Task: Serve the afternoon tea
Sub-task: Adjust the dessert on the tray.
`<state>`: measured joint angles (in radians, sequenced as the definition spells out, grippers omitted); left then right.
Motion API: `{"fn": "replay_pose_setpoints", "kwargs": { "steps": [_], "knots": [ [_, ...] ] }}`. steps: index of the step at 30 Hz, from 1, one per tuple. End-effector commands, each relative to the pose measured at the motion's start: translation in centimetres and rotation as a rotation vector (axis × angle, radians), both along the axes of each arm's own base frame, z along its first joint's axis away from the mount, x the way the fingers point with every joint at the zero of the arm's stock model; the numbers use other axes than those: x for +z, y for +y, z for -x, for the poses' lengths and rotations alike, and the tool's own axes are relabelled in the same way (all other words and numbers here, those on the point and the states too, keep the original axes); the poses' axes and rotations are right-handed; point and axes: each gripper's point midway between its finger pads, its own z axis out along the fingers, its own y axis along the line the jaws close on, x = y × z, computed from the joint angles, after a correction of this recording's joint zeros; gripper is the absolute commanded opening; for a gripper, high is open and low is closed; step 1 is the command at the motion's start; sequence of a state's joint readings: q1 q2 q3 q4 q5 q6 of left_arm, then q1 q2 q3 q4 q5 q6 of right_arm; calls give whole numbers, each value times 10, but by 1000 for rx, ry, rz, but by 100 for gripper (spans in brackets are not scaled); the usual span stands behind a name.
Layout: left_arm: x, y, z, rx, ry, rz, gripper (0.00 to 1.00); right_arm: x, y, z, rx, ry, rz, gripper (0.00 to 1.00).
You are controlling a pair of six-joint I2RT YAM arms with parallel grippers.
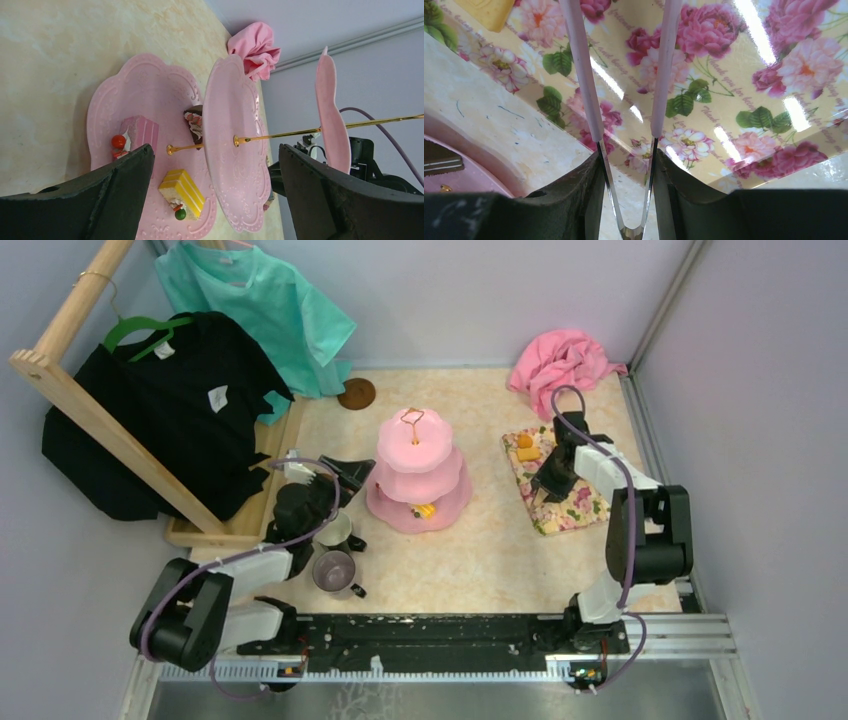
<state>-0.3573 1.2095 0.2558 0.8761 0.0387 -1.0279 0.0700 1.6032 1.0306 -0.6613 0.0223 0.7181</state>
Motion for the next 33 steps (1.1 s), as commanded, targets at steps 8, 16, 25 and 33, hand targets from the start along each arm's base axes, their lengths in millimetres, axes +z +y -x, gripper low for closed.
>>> {"fn": "replay_pose_setpoints", "kwargs": {
  "steps": [8, 16, 25, 33],
  "knots": [
    [13, -3, -13, -6, -56, 17, 99, 13, -3, -17, -78, -55, -23, 37],
    [9, -2, -16, -12, -51, 29, 99, 20, -9, -11, -87, -56, 9, 36],
    [6, -2, -17, -17, -46, 40, 99, 14, -11, 3, -68, -32, 23, 36],
    [5, -4, -19, -21, -44, 44, 99, 12, -17, 7, -48, -23, 54, 36]
  ]
}}
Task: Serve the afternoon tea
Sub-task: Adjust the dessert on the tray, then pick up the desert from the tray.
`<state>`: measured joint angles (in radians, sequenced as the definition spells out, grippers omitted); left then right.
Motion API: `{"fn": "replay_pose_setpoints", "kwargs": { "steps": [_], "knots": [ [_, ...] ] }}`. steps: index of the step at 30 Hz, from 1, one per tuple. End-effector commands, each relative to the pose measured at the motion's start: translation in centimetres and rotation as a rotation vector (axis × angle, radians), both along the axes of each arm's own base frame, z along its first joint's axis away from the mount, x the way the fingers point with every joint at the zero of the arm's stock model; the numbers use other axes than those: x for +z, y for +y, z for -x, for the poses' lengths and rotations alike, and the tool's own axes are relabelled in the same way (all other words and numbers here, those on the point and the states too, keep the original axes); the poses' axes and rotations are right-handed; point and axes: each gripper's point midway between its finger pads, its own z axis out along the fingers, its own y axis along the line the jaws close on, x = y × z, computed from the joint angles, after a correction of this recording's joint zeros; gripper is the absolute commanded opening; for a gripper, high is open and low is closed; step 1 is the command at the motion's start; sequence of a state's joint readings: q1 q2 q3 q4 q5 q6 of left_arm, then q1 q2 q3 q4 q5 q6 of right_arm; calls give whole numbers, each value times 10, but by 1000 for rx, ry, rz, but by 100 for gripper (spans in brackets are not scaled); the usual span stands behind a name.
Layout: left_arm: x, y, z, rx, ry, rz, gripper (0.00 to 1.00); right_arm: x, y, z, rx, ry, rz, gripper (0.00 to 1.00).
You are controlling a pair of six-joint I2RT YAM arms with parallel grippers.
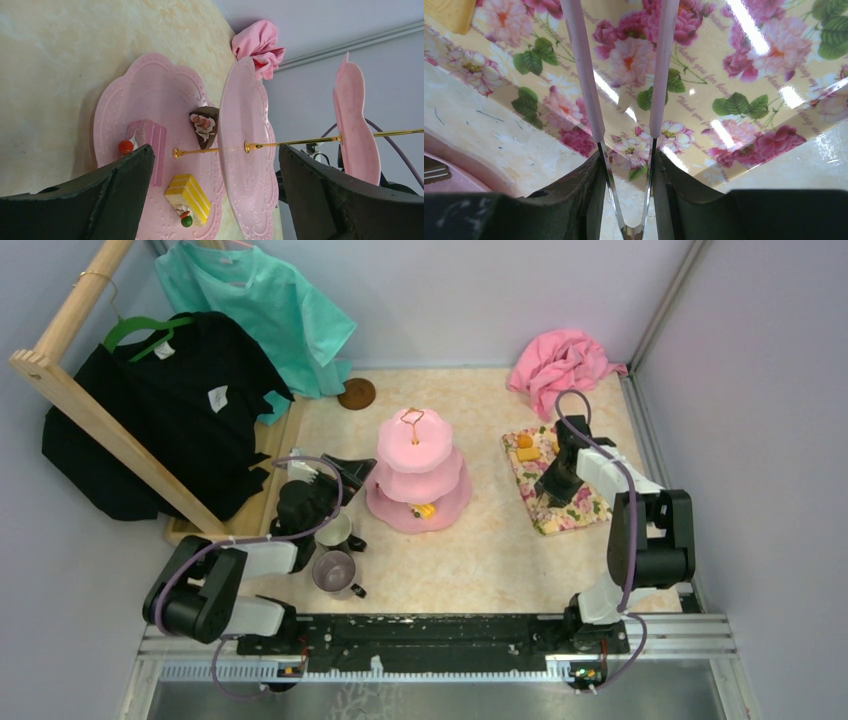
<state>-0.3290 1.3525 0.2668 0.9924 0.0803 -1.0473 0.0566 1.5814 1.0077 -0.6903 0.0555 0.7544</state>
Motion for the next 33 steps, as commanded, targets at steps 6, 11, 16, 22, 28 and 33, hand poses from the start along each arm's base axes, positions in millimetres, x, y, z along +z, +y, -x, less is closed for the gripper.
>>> {"fn": "replay_pose_setpoints", "kwargs": {
  "steps": [6, 11, 16, 22, 28, 33],
  "knots": [
    [21, -3, -9, -9, -68, 29, 99, 13, -14, -13, 27, -37, 64, 37],
    [19, -4, -11, -8, -65, 25, 99, 11, -19, -21, 26, -28, 76, 36],
    [14, -4, -15, -10, -56, 26, 99, 3, -22, -29, 38, -3, 82, 37],
    [9, -4, -18, -13, -46, 28, 99, -4, -27, -38, 45, 15, 92, 36],
    [7, -3, -19, -9, -42, 28, 98, -8, -31, -41, 34, 19, 92, 30],
    [10, -2, -17, -12, -50, 31, 98, -9, -29, -34, 34, 10, 78, 17]
  ]
}}
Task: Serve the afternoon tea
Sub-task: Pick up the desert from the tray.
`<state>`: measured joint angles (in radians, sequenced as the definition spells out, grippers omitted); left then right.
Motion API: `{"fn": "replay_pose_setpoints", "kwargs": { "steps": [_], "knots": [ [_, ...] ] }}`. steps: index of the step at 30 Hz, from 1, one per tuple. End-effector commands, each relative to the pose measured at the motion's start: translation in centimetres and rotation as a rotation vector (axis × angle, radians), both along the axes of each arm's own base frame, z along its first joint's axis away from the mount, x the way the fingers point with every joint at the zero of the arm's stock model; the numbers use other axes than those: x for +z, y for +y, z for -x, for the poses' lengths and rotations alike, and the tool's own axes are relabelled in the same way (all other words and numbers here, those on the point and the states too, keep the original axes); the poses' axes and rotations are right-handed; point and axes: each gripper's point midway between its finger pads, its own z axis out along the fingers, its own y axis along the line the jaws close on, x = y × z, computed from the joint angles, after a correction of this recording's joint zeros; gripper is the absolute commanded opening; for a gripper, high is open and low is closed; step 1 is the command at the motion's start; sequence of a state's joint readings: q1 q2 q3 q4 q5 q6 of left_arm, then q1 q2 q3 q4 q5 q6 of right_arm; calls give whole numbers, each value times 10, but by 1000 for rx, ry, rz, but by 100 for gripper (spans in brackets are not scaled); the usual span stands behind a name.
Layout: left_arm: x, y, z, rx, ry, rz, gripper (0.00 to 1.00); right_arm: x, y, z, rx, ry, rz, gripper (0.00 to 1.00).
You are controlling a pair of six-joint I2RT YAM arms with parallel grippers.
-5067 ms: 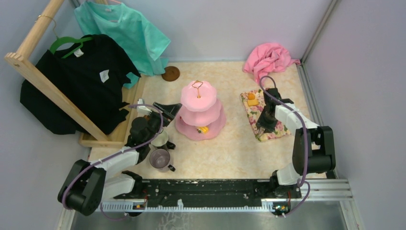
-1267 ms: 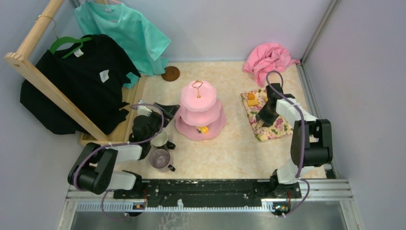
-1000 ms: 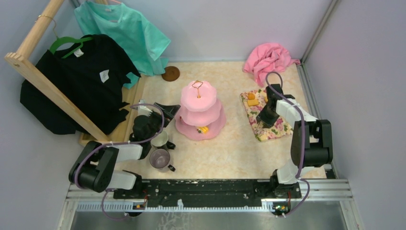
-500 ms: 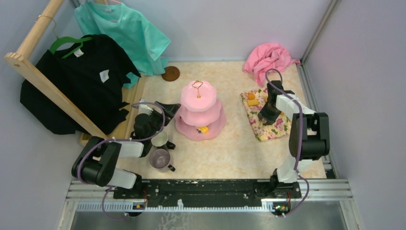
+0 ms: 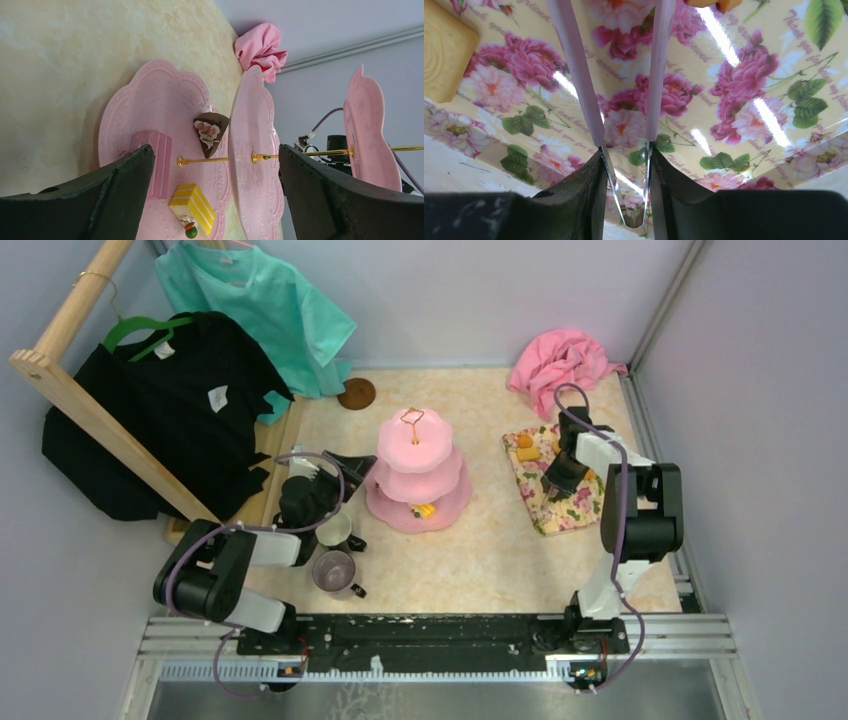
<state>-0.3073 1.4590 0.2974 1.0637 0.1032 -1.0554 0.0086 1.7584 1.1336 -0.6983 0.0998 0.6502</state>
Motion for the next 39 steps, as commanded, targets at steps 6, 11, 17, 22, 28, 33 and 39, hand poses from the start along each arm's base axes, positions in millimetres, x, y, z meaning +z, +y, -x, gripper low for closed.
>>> {"fn": "replay_pose_setpoints", "kwargs": {
  "steps": [6, 11, 17, 22, 28, 33, 39],
  "knots": [
    [26, 0, 1, -7, -70, 15, 98, 19, -1, 0, 8, -80, -4, 11],
    [32, 3, 4, 2, -76, 9, 98, 39, 1, 7, 26, -137, -15, 8],
    [39, 7, 7, 12, -81, -20, 98, 54, 5, 15, 49, -189, -31, 5],
    [47, 14, 9, 40, -85, -55, 98, 62, 11, 24, 90, -226, -29, 3],
    [56, 20, 13, 59, -95, -95, 98, 71, 17, 34, 131, -277, -31, 0],
    [69, 24, 16, 72, -106, -122, 99, 90, 32, 47, 201, -342, -20, 0],
    [92, 30, 18, 97, -123, -140, 99, 142, 62, 55, 325, -458, -9, 0]
  ]
}}
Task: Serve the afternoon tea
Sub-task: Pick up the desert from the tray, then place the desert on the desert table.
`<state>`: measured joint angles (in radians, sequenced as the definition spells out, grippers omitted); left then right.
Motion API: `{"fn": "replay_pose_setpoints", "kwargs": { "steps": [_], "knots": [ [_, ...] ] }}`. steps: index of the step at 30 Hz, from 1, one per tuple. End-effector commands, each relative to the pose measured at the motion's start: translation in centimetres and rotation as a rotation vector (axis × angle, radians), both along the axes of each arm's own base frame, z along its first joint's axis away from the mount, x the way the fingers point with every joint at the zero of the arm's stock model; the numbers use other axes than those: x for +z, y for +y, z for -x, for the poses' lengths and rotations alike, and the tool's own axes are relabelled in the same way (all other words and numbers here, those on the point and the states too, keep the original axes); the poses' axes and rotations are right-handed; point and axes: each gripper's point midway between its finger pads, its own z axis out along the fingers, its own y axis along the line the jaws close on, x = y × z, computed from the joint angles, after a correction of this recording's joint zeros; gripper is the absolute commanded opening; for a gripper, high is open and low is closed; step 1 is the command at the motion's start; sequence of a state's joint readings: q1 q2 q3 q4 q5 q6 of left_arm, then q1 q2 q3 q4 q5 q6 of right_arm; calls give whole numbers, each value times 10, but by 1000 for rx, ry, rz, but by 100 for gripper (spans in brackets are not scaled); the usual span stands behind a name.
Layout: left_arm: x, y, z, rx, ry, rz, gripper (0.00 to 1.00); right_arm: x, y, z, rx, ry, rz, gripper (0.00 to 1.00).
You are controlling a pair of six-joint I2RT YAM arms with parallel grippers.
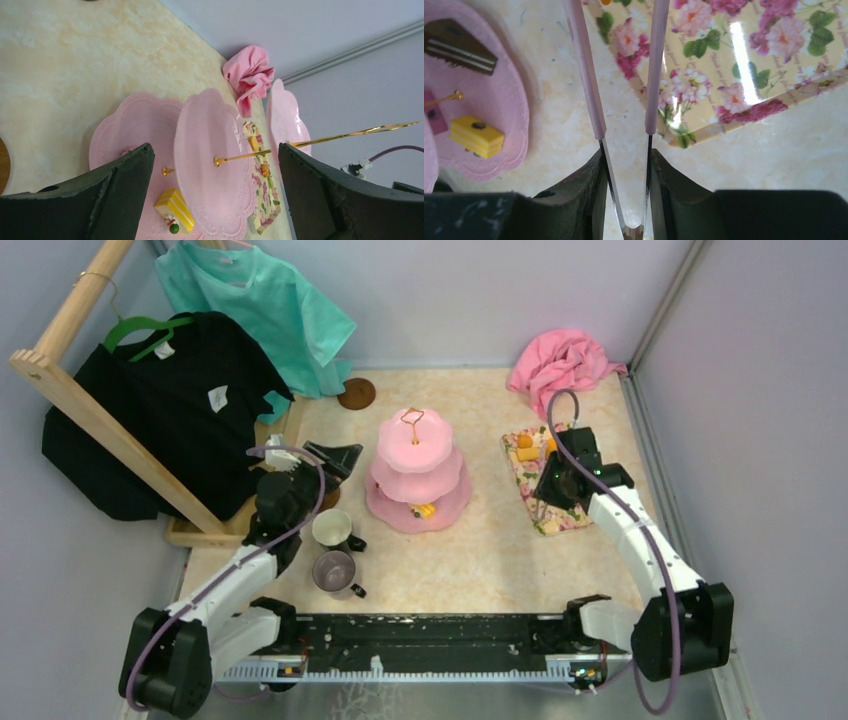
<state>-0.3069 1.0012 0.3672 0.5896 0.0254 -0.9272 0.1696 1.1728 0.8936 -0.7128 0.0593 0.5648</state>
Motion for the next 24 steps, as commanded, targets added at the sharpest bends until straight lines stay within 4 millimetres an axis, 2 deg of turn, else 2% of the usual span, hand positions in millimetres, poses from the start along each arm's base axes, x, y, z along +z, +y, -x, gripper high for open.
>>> {"fn": "replay_pose_setpoints", "kwargs": {
  "steps": [1, 5, 9, 16, 24],
  "knots": [
    [22, 7, -2, 32, -27, -34, 99, 64, 19, -5, 82, -162, 14, 0],
    [33, 7, -3, 33, -36, -44, 99, 107, 53, -1, 196, -235, -13, 0],
    [45, 7, -5, 31, -46, -57, 99, 136, 91, 2, 307, -270, -17, 0],
    [64, 1, -10, 8, -70, -70, 98, 159, 149, -3, 437, -284, -32, 0],
    [80, -5, -13, -22, -97, -77, 98, 164, 188, -10, 507, -264, -9, 0]
  ]
}}
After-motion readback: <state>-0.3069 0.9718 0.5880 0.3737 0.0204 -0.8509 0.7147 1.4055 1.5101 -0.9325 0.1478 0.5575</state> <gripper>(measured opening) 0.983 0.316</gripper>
